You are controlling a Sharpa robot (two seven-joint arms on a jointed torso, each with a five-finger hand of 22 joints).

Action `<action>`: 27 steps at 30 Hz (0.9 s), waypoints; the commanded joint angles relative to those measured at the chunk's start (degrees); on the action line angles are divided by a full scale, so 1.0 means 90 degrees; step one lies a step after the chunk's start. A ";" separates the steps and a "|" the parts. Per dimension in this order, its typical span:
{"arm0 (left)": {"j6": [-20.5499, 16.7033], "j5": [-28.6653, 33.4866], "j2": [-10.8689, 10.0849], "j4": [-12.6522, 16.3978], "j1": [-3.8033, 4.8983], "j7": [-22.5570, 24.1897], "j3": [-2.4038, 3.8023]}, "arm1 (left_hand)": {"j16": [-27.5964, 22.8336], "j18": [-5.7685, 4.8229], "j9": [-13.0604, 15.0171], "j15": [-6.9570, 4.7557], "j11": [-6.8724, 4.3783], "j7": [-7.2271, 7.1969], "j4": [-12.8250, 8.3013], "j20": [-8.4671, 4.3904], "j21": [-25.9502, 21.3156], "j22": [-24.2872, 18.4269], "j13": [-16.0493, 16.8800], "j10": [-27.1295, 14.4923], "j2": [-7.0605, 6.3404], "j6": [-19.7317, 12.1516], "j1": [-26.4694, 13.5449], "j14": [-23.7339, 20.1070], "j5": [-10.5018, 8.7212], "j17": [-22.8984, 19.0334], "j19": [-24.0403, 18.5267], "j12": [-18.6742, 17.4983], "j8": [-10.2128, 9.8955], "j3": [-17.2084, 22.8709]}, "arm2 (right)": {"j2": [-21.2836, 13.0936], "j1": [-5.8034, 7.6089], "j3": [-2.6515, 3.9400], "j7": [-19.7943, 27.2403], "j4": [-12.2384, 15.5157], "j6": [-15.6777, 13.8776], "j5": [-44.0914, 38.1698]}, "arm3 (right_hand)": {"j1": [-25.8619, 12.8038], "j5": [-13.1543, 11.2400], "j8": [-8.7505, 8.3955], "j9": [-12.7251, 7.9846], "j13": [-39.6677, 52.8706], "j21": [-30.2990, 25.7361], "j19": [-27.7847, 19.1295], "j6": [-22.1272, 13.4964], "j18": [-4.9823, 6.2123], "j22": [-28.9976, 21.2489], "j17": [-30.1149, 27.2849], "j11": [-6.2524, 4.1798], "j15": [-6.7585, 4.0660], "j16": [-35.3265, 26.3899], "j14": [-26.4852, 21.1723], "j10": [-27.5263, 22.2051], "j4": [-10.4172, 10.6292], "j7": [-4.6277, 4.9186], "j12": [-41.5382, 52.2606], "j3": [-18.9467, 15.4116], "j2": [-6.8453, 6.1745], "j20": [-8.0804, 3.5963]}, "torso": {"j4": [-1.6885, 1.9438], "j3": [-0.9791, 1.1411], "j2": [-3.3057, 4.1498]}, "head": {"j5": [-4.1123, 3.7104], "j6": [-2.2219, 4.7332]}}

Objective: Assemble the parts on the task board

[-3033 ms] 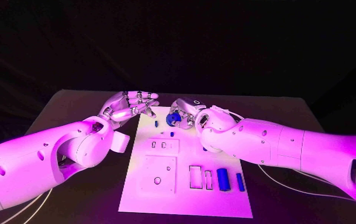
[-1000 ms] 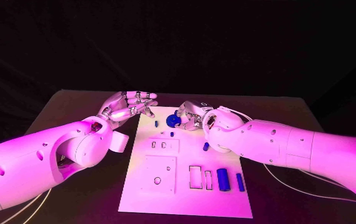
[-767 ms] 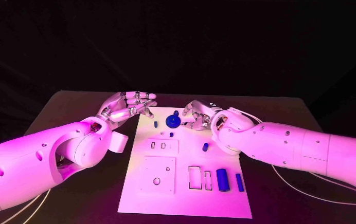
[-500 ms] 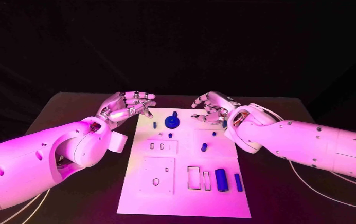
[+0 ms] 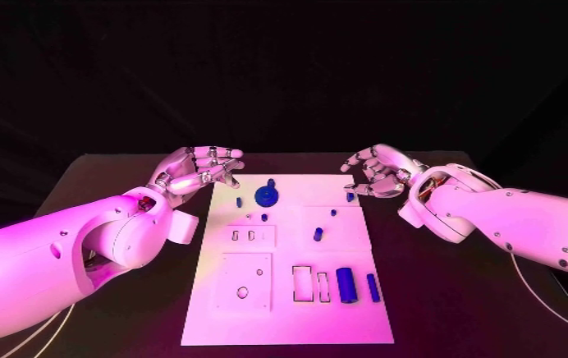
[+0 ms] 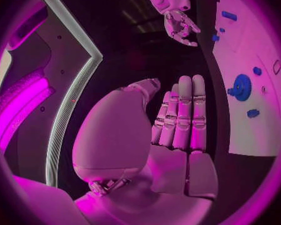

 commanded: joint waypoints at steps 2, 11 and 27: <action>0.0113 -0.0017 0.0003 -0.0003 0.0003 0.0079 0.0003 | 0.0038 0.0076 0.0010 0.0014 0.0002 0.0049 -0.0009 -0.0016 0.0038 0.0008 0.0011 -0.0026 -0.0002 -0.0020 -0.0056 -0.0043 -0.0026 0.0008 -0.0040 -0.0042 -0.0041 0.0033 | -0.0061 -0.0062 0.0001 0.0484 -0.0225 0.0408 0.0087 | 0.0081 -0.0025 -0.0045 -0.0010 0.0037 -0.0064 -0.0058 0.0017 -0.0056 0.0614 0.1113 0.0000 0.0017 -0.0002 0.0528 -0.0058 -0.0065 0.0026 -0.0053 0.0002 -0.0010 0.0008 | 0.0002 0.0008 -0.0004 | -0.0047 -0.0034; 0.0119 -0.0017 0.0003 -0.0016 0.0000 0.0084 0.0001 | 0.0038 0.0076 0.0010 0.0014 0.0002 0.0049 -0.0009 -0.0016 0.0038 0.0008 0.0011 -0.0026 -0.0002 -0.0020 -0.0056 -0.0043 -0.0026 0.0008 -0.0040 -0.0042 -0.0041 0.0033 | 0.0039 -0.0238 0.0000 0.0428 -0.0671 0.0431 -0.0003 | 0.0115 -0.0024 -0.0083 -0.0024 -0.0005 -0.0121 -0.0104 -0.0033 -0.0041 0.0568 0.1134 0.0011 0.0025 0.0004 0.0532 -0.0103 -0.0106 0.0039 -0.0092 -0.0018 -0.0033 0.0013 | 0.0016 0.0002 0.0008 | -0.0067 -0.0054; 0.0131 -0.0028 0.0009 -0.0041 -0.0002 0.0087 0.0000 | 0.0036 0.0075 0.0011 0.0015 0.0002 0.0049 -0.0011 -0.0015 0.0039 0.0008 0.0012 -0.0026 -0.0004 -0.0021 -0.0058 -0.0049 -0.0026 0.0007 -0.0046 -0.0041 -0.0042 0.0034 | 0.0335 -0.0447 0.0000 0.0095 -0.1149 0.0581 -0.0056 | 0.0113 -0.0024 -0.0163 -0.0052 -0.0076 -0.0178 -0.0146 -0.0149 -0.0027 0.0526 0.1150 0.0041 0.0049 0.0008 0.0536 -0.0181 -0.0123 0.0072 -0.0156 -0.0091 -0.0026 0.0030 | 0.0002 -0.0006 -0.0009 | -0.0015 -0.0118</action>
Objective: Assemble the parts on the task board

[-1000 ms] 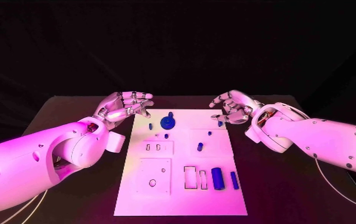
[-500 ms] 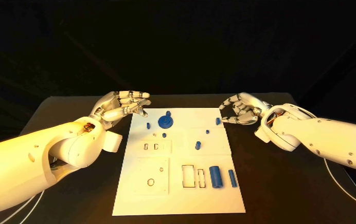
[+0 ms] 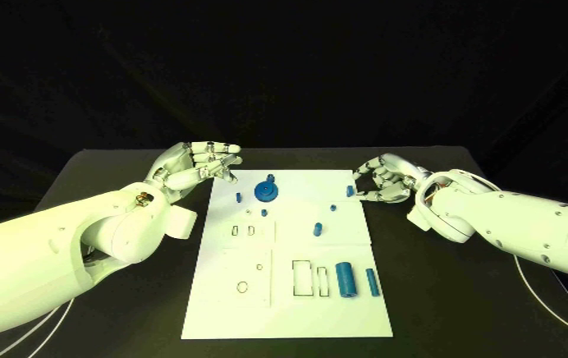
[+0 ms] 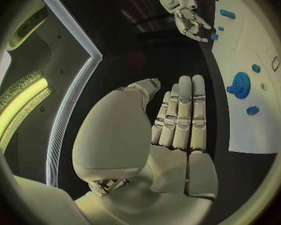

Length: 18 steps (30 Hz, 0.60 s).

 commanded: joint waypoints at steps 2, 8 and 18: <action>0.0124 -0.0025 0.0014 0.0004 0.0003 0.0080 0.0004 | 0.0036 0.0075 0.0006 0.0015 0.0003 0.0049 -0.0011 -0.0014 0.0039 0.0010 0.0008 -0.0026 -0.0004 -0.0021 -0.0058 -0.0049 -0.0026 0.0008 -0.0047 -0.0041 -0.0042 0.0034 | 0.0089 -0.0038 0.0000 -0.0130 -0.0086 0.0153 -0.0088 | 0.0082 -0.0019 -0.0026 -0.0005 0.0010 -0.0026 -0.0022 -0.0036 -0.0030 0.0542 0.1161 -0.0002 0.0051 0.0013 0.0539 -0.0036 0.0000 0.0013 -0.0011 -0.0031 0.0038 0.0010 | 0.0002 -0.0009 -0.0007 | -0.0011 -0.0022; 0.0121 -0.0027 0.0011 -0.0004 0.0002 0.0078 0.0004 | 0.0036 0.0075 0.0006 0.0015 0.0003 0.0049 -0.0011 -0.0014 0.0039 0.0010 0.0008 -0.0026 -0.0004 -0.0021 -0.0058 -0.0049 -0.0026 0.0008 -0.0047 -0.0041 -0.0042 0.0034 | 0.0202 -0.0082 -0.0001 -0.0196 -0.0169 0.0122 -0.0095 | 0.0092 -0.0016 0.0000 0.0006 0.0065 0.0007 0.0009 0.0026 -0.0040 0.0578 0.1155 -0.0004 0.0054 0.0011 0.0538 0.0015 0.0003 0.0009 0.0034 -0.0003 0.0116 0.0017 | -0.0002 -0.0004 -0.0008 | -0.0017 -0.0016; 0.0126 -0.0031 0.0016 -0.0010 0.0002 0.0074 0.0004 | 0.0036 0.0075 0.0006 0.0015 0.0003 0.0049 -0.0011 -0.0014 0.0039 0.0010 0.0008 -0.0026 -0.0004 -0.0021 -0.0058 -0.0049 -0.0026 0.0008 -0.0047 -0.0041 -0.0042 0.0034 | 0.0324 -0.0115 -0.0002 -0.0306 -0.0247 0.0123 -0.0101 | 0.0025 -0.0019 0.0097 0.0040 0.0118 0.0047 0.0053 0.0244 -0.0051 0.0628 0.1183 -0.0038 0.0030 0.0020 0.0545 0.0075 0.0035 -0.0030 0.0082 0.0085 0.0235 0.0005 | 0.0003 -0.0004 -0.0007 | -0.0001 -0.0026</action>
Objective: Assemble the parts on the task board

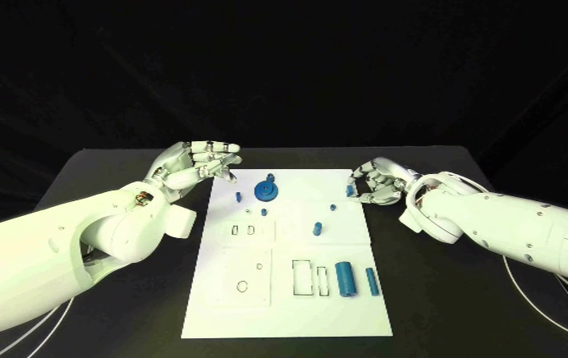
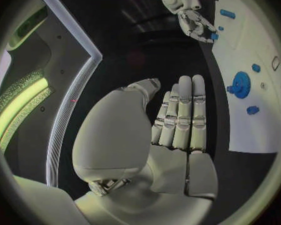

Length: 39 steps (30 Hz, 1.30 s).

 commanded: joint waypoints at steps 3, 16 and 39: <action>0.0117 -0.0029 0.0014 0.0005 0.0003 0.0073 0.0004 | 0.0036 0.0075 0.0007 0.0015 0.0003 0.0050 -0.0011 -0.0014 0.0039 0.0011 0.0009 -0.0026 -0.0004 -0.0022 -0.0058 -0.0049 -0.0026 0.0009 -0.0047 -0.0041 -0.0042 0.0034 | 0.0053 -0.0017 0.0001 -0.0101 -0.0035 0.0102 -0.0074 | -0.0004 -0.0017 0.0060 0.0020 0.0056 0.0051 0.0065 0.0126 -0.0055 0.0644 0.1190 -0.0030 0.0017 0.0021 0.0546 0.0068 0.0005 -0.0011 0.0045 0.0086 0.0111 -0.0005 | -0.0002 0.0001 -0.0002 | 0.0015 -0.0010; 0.0122 -0.0030 0.0015 0.0000 0.0003 0.0065 0.0004 | 0.0036 0.0075 0.0007 0.0015 0.0003 0.0050 -0.0011 -0.0014 0.0039 0.0011 0.0009 -0.0026 -0.0004 -0.0022 -0.0058 -0.0049 -0.0026 0.0009 -0.0047 -0.0041 -0.0042 0.0034 | 0.0138 -0.0042 0.0001 -0.0141 -0.0115 0.0103 -0.0085 | -0.0036 -0.0015 0.0143 0.0040 0.0118 0.0076 0.0093 0.0302 -0.0063 0.0677 0.1206 -0.0077 -0.0024 0.0026 0.0551 0.0136 0.0013 -0.0061 0.0095 0.0219 0.0205 -0.0040 | 0.0002 0.0004 -0.0004 | 0.0002 -0.0008; 0.0145 -0.0032 0.0015 -0.0010 0.0003 0.0040 0.0004 | 0.0036 0.0075 0.0007 0.0015 0.0003 0.0050 -0.0011 -0.0014 0.0039 0.0011 0.0009 -0.0026 -0.0004 -0.0022 -0.0058 -0.0049 -0.0026 0.0009 -0.0047 -0.0041 -0.0042 0.0034 | 0.0163 -0.0044 0.0001 -0.0181 -0.0061 -0.0531 -0.0039 | -0.0211 -0.0025 0.0468 0.0150 0.0324 0.0242 0.0245 0.0751 -0.0113 0.0854 0.1234 -0.0259 -0.0179 0.0033 0.0562 0.0372 0.0043 -0.0271 0.0252 0.0502 0.0475 -0.0178 | 0.0004 0.0004 -0.0003 | 0.0002 -0.0033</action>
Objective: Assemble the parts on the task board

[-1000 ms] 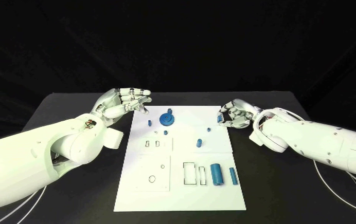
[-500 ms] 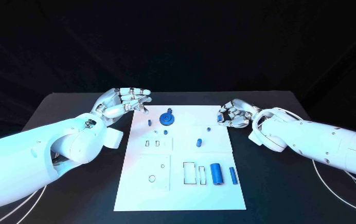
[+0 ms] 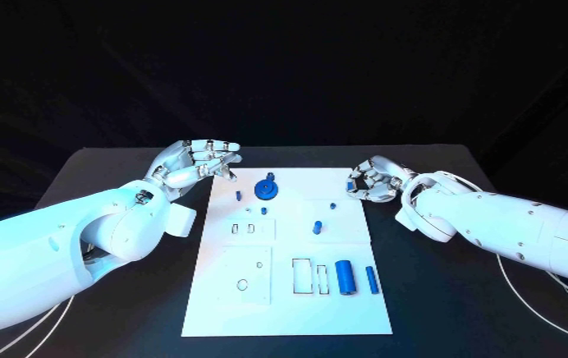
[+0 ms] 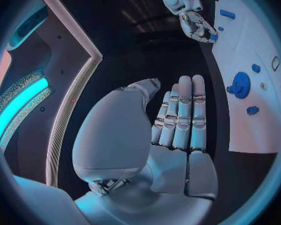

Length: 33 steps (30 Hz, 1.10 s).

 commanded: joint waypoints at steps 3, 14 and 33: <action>0.0118 -0.0026 0.0011 0.0004 0.0003 0.0048 0.0004 | 0.0036 0.0075 0.0008 0.0015 0.0003 0.0050 -0.0012 -0.0014 0.0039 0.0007 0.0010 -0.0027 -0.0004 -0.0022 -0.0058 -0.0049 -0.0026 0.0009 -0.0047 -0.0041 -0.0042 0.0034 | 0.0000 -0.0004 0.0002 -0.0078 0.0090 -0.0453 -0.0008 | 0.0001 -0.0021 0.0077 0.0045 0.0330 0.0053 0.0047 0.0096 -0.0116 0.0857 0.1246 -0.0019 -0.0057 0.0036 0.0572 0.0082 -0.0004 -0.0025 0.0054 0.0066 0.0115 -0.0033 | 0.0001 0.0001 -0.0004 | 0.0005 -0.0010; 0.0103 -0.0026 0.0004 -0.0033 0.0002 0.0045 0.0003 | 0.0036 0.0075 0.0008 0.0015 0.0003 0.0050 -0.0012 -0.0014 0.0039 0.0007 0.0010 -0.0027 -0.0004 -0.0022 -0.0058 -0.0049 -0.0026 0.0009 -0.0047 -0.0041 -0.0042 0.0034 | -0.0109 0.0122 0.0005 -0.0420 0.0684 -0.0714 -0.0140 | 0.0006 -0.0014 0.0115 0.0061 0.0341 0.0066 0.0060 0.0105 -0.0120 0.0872 0.1252 -0.0045 -0.0083 0.0038 0.0574 0.0098 -0.0028 -0.0049 0.0057 0.0127 0.0163 -0.0059 | -0.0019 -0.0011 -0.0034 | 0.0058 -0.0017; 0.0083 -0.0027 0.0052 -0.0293 0.0003 0.0057 0.0000 | 0.0031 0.0077 0.0013 0.0019 0.0006 0.0052 -0.0027 -0.0008 0.0058 0.0014 0.0015 -0.0034 0.0000 -0.0026 -0.0065 -0.0065 -0.0026 0.0007 -0.0078 -0.0040 -0.0046 0.0047 | 0.0914 0.0307 -0.0002 -0.1398 0.1805 -0.0852 -0.1112 | -0.0054 -0.0023 0.0144 0.0074 0.0324 0.0032 0.0040 0.0089 -0.0111 0.0847 0.1234 -0.0052 -0.0096 0.0031 0.0570 0.0091 -0.0025 -0.0053 0.0036 0.0159 0.0163 -0.0079 | -0.0032 -0.0081 -0.0139 | 0.0404 -0.0092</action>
